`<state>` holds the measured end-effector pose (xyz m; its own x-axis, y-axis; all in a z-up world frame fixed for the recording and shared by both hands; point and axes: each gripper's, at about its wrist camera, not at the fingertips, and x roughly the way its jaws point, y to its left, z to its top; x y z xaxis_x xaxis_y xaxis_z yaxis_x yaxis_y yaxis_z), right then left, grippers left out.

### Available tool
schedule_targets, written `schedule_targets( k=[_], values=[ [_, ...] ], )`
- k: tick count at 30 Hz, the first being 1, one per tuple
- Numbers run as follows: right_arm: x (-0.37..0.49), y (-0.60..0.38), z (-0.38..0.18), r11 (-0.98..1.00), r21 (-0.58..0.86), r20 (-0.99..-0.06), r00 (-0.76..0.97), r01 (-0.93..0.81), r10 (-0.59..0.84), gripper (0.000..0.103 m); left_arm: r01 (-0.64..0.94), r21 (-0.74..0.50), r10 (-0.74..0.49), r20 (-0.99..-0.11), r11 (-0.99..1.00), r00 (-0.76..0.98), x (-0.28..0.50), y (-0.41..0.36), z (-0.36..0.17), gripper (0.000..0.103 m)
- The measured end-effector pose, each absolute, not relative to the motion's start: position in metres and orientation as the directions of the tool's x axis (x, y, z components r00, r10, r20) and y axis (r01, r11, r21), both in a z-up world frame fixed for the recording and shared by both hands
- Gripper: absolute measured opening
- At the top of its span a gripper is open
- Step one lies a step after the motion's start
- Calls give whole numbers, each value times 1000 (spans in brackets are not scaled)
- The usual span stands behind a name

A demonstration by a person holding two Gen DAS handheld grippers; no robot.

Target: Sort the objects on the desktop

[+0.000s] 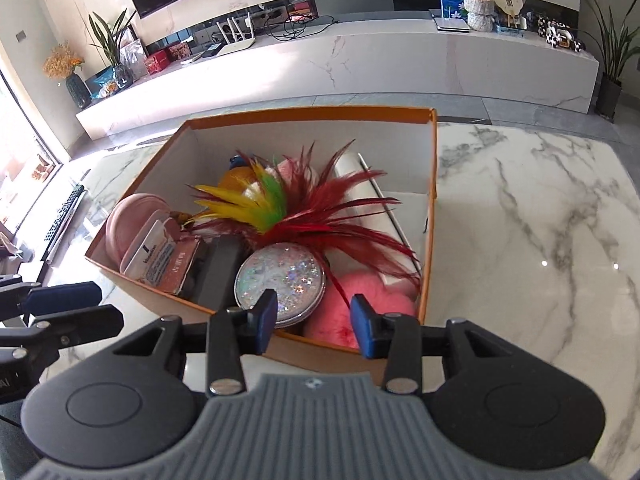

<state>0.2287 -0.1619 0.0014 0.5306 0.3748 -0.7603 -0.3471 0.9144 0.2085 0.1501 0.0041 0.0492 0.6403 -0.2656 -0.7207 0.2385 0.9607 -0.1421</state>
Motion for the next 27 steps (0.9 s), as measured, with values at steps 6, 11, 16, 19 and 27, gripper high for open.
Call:
schedule_targets(
  k=[6,11,16,19,27],
  values=[
    [191,-158,15,930,160,-715,611,-332,341,46,163,-108,-193,-660,981,726,129,1,57,50],
    [146,-157,37,950,95,-638,715,-296,287,58,78,-79,-110,-588,994,802,108,3,64,70],
    [113,-162,48,967,149,-576,777,-207,255,75,29,-46,-49,-552,999,832,91,5,68,88],
    [99,-159,45,971,160,-567,789,-177,237,78,44,-47,-63,-575,998,816,88,6,64,89],
    [83,-149,23,984,119,-601,780,-129,175,82,22,-24,-32,-637,999,770,77,7,42,88]
  ],
)
